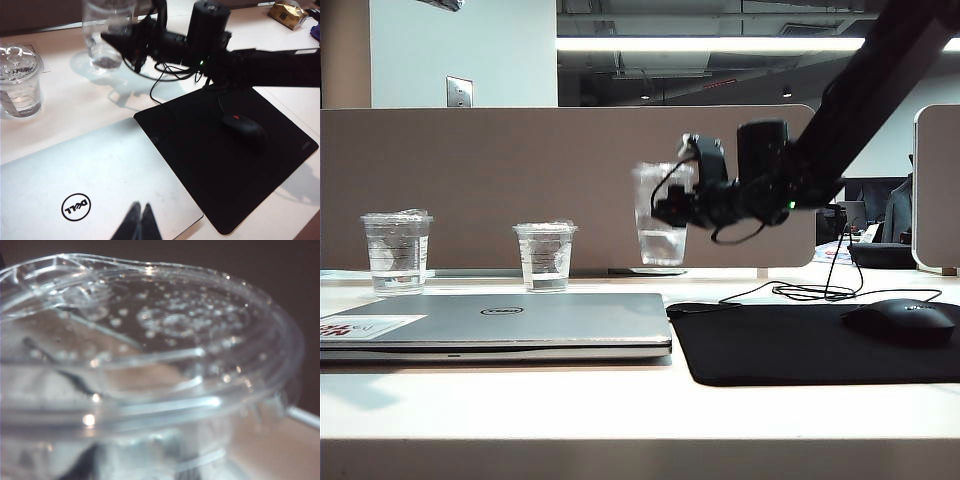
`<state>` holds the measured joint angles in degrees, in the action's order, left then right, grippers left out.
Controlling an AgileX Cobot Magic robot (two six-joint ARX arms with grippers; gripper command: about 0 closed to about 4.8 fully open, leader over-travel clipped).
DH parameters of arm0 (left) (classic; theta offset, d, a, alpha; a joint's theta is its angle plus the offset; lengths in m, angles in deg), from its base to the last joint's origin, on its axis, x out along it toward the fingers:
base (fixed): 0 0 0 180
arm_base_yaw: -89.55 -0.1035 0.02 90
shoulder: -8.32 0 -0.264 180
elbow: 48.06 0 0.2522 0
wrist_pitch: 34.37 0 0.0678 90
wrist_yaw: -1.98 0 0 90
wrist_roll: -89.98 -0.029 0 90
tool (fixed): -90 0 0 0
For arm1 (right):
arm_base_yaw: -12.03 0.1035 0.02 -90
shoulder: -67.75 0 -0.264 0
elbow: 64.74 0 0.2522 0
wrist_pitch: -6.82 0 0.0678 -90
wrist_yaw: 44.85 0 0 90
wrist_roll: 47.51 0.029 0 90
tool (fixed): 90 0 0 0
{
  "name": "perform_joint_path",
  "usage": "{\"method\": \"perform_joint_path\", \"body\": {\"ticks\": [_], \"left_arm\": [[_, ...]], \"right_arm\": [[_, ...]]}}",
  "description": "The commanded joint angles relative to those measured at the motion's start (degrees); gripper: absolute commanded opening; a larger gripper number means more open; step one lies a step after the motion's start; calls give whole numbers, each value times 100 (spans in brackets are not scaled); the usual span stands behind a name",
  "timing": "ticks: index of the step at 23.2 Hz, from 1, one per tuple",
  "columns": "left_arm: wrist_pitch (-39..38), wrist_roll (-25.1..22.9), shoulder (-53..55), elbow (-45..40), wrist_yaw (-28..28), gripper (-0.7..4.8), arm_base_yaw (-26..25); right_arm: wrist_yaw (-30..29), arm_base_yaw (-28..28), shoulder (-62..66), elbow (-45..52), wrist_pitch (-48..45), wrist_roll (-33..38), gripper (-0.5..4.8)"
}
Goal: Pick up the coffee cup on the right and place it on the right side of the laptop.
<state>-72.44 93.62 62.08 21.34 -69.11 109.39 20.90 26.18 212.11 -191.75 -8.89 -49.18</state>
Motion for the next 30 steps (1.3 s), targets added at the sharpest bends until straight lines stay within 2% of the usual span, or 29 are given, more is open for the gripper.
{"method": "perform_joint_path", "body": {"ticks": [1,5,11,17,23,30], "left_arm": [[37,-22,-9,24,39,-5,-7],[37,-22,-9,24,39,-5,-7],[37,-22,-9,24,39,-5,-7],[39,-22,-9,24,39,-5,-7],[37,-22,-9,24,39,-5,-7],[37,-22,-9,24,39,-5,-7]], "right_arm": [[-9,-9,-212,-44,-155,17,198],[-37,-22,-461,-44,173,17,198],[-549,-186,-861,-42,938,15,202],[-522,-293,-1193,-39,1447,-39,202],[-243,-302,-1606,-35,1491,-238,202],[-219,-302,-1711,9,1539,-313,203]]}}
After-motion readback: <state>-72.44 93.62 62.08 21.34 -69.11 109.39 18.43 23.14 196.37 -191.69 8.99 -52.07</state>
